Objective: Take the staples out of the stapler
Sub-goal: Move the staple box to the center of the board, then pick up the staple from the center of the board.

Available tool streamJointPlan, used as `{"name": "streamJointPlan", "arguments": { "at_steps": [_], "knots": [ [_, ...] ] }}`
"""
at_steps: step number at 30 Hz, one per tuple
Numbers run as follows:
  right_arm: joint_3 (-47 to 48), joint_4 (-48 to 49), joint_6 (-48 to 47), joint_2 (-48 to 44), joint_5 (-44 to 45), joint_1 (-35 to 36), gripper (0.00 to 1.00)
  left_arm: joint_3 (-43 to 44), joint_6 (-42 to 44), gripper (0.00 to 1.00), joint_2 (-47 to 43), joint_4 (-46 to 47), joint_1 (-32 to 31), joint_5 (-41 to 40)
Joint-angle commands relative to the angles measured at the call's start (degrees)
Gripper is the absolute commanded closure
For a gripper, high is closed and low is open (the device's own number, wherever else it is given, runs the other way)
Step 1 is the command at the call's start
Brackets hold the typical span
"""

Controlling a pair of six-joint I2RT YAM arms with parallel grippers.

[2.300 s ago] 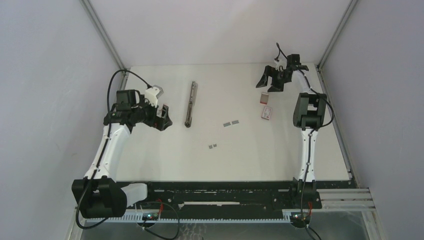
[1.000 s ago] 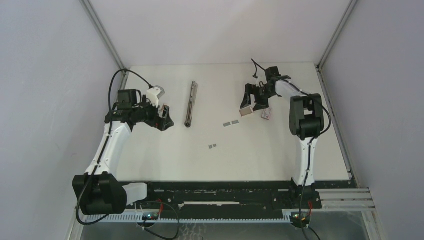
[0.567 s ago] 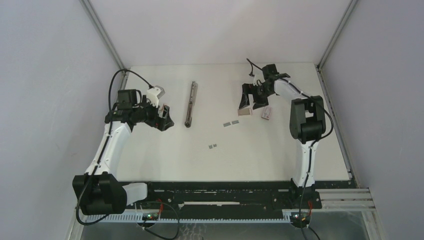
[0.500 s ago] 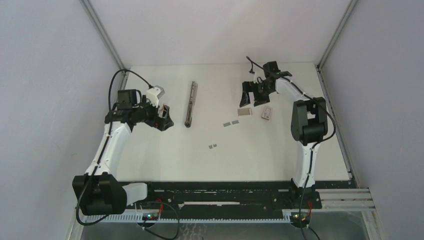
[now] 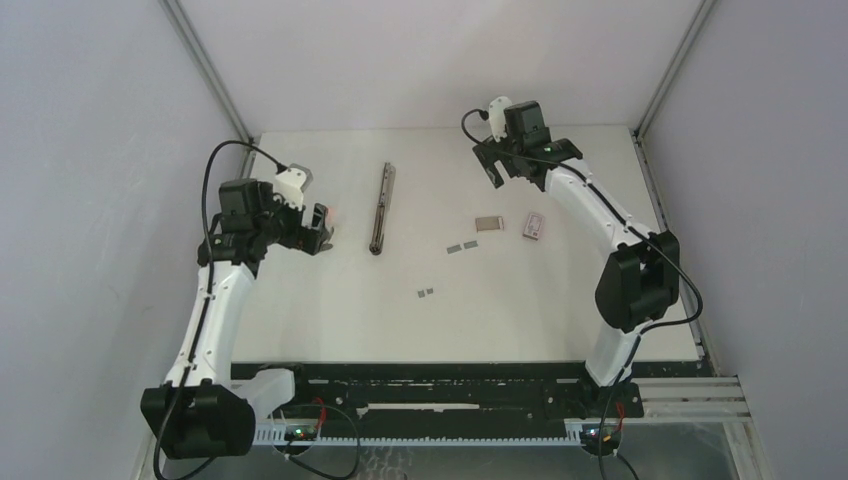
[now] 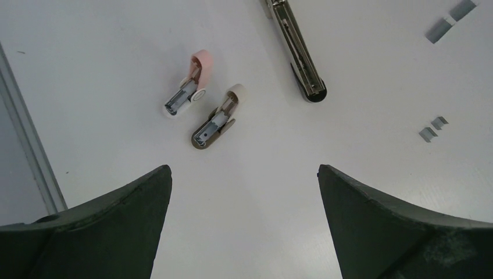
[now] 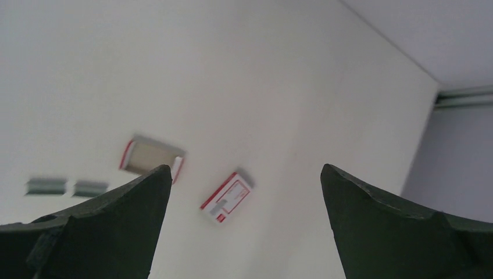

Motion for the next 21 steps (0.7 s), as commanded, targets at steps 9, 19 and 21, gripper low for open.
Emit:
{"name": "streamJointPlan", "arguments": {
  "at_steps": [9, 19, 21],
  "knots": [
    [-3.31, -2.36, -13.03, -3.53, -14.21, 1.98, 0.02, 2.56, -1.02, 0.0, -3.2, -5.92, 2.02, -0.74],
    [-1.53, -7.68, -27.69, 4.81, -22.89, 8.94, 0.13, -4.53, 5.41, 0.0, -11.55, -7.07, 2.29, 4.39],
    [0.65, -10.5, -29.78, 7.28, -24.92, 8.9, 0.16, -5.66, 6.64, 0.0, -12.86, -7.08, 2.26, 7.04]
  ]
}}
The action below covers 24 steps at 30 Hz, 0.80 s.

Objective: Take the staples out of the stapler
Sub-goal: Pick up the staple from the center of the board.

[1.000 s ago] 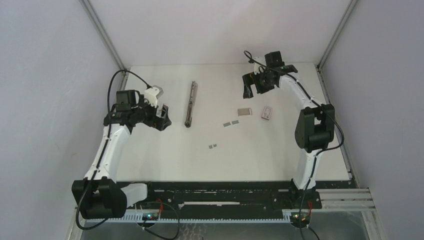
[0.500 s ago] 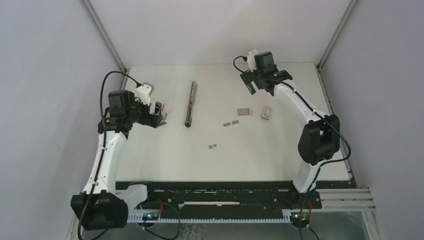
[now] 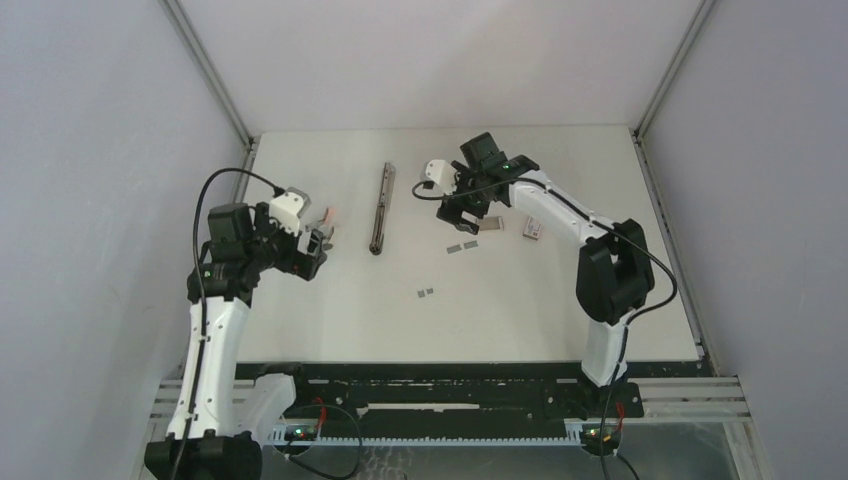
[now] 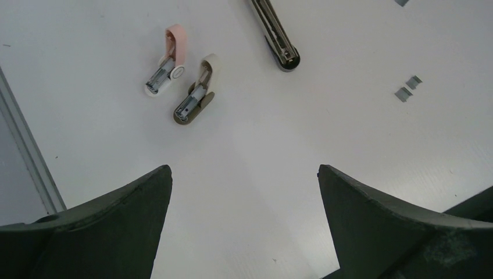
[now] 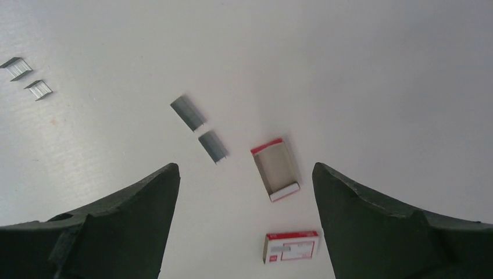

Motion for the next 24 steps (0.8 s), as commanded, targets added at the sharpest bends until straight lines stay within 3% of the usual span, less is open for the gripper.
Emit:
{"name": "streamJointPlan", "arguments": {
  "at_steps": [1, 13, 16, 20, 24],
  "knots": [
    [5.11, -5.16, -7.78, 5.41, -7.27, -0.96, 0.17, -2.84, 4.14, 0.0, -3.1, -0.18, 0.41, 5.85],
    [6.83, -6.84, -16.96, 12.01, -6.53, -0.84, 0.4, -3.93, 4.81, 0.0, -3.62, -0.06, 0.42, 8.19],
    [9.82, -10.4, -18.46, 14.72, -7.21, -0.78, 0.53, -4.17, 4.74, 0.0, -3.46, 0.33, 0.45, 8.11],
    [14.06, -15.11, -19.59, 18.4, -7.48, -1.02, 0.63, -4.45, 4.79, 0.0, -3.15, 0.36, 0.41, 8.15],
    [16.02, -17.39, -20.09, 20.45, -6.79, -1.25, 0.64, -4.54, 4.83, 0.0, -3.17, 0.45, 0.4, 8.11]
  ]
}}
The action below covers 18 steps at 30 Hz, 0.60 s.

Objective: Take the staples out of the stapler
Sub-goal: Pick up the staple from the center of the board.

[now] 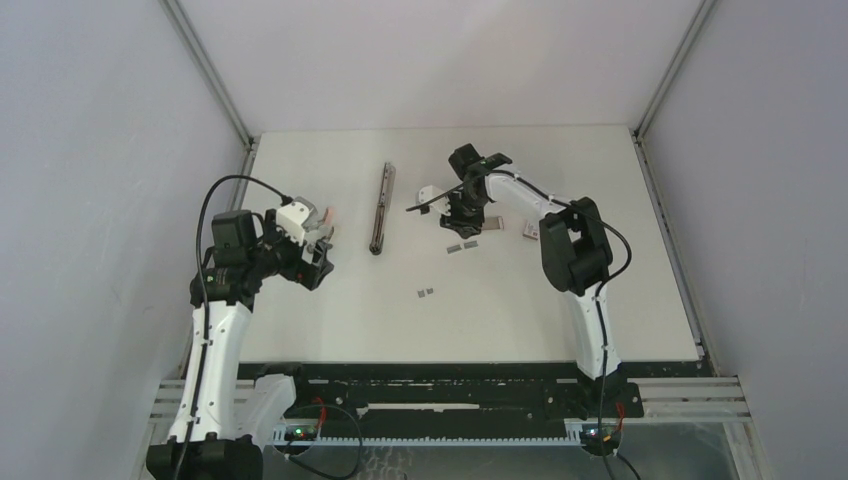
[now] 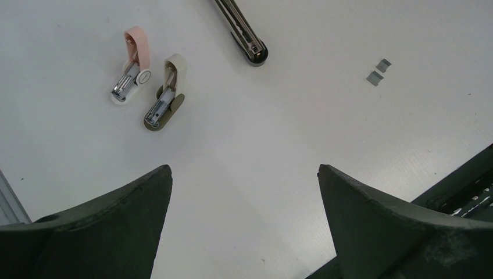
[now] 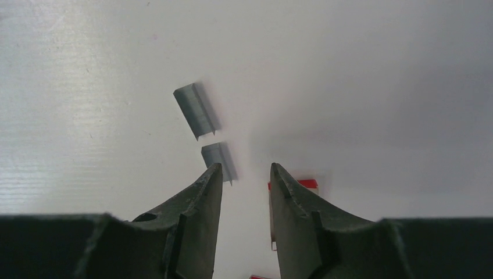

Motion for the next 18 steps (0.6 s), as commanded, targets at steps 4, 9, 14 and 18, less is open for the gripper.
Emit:
{"name": "streamJointPlan", "arguments": {
  "at_steps": [4, 9, 14, 18],
  "knots": [
    [3.08, -5.05, -2.36, 1.57, -1.07, -0.99, 0.64, -0.96, 1.29, 0.0, -0.23, 1.93, 0.29, 1.59],
    [3.0, -5.75, -2.49, 2.16, -0.68, -1.36, 0.64, -1.02, 1.24, 0.0, 0.08, 2.0, 0.33, 1.68],
    [3.05, -4.59, -1.74, 2.96, 0.18, -1.46, 0.64, -1.08, 1.15, 0.0, 0.06, 2.07, 0.36, 1.51],
    [3.02, -3.73, -1.32, 3.19, 0.8, -1.41, 0.65, -1.2, 1.07, 0.0, 0.0, 2.28, 0.32, 1.36]
  ]
}}
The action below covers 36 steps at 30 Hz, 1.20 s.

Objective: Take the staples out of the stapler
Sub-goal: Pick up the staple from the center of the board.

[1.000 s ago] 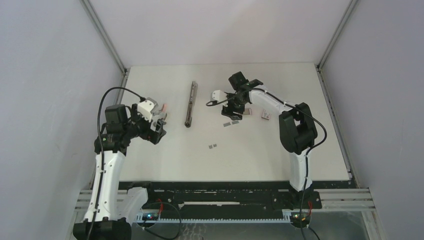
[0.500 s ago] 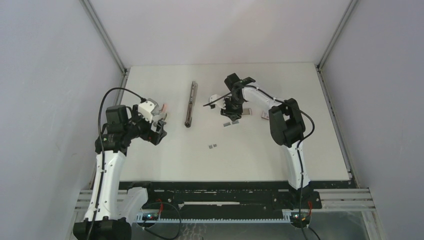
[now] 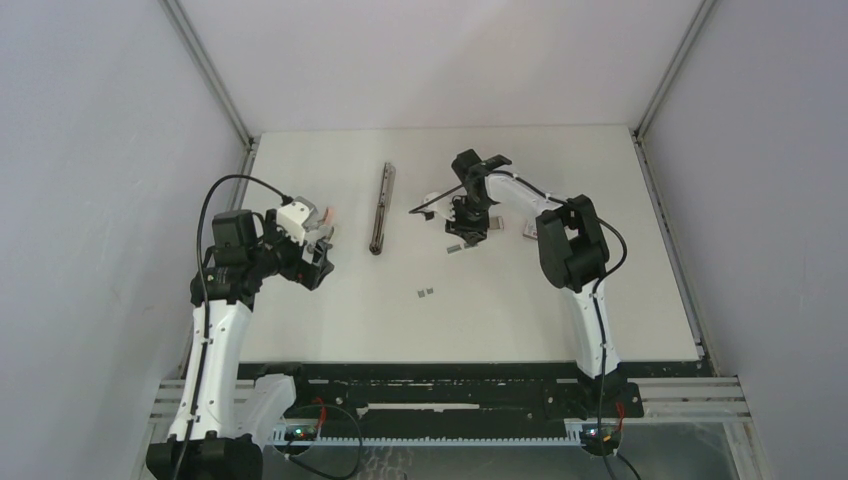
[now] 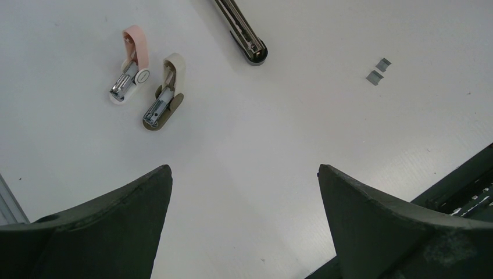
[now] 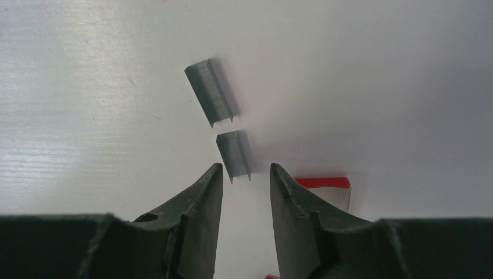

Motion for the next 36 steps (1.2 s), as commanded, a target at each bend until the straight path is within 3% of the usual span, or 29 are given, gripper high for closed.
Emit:
{"name": "streamJointPlan", "arguments": {
  "at_steps": [1, 36],
  "knots": [
    [2.2, 1.37, 0.08, 0.22, 0.44, -0.25, 0.65, -1.2, 1.05, 0.0, -0.29, 2.32, 0.32, 1.27],
    [2.46, 2.41, 0.67, 2.28, 2.59, 1.27, 0.69, -1.33, 1.01, 0.0, -0.35, 2.4, 0.36, 1.36]
  ]
}}
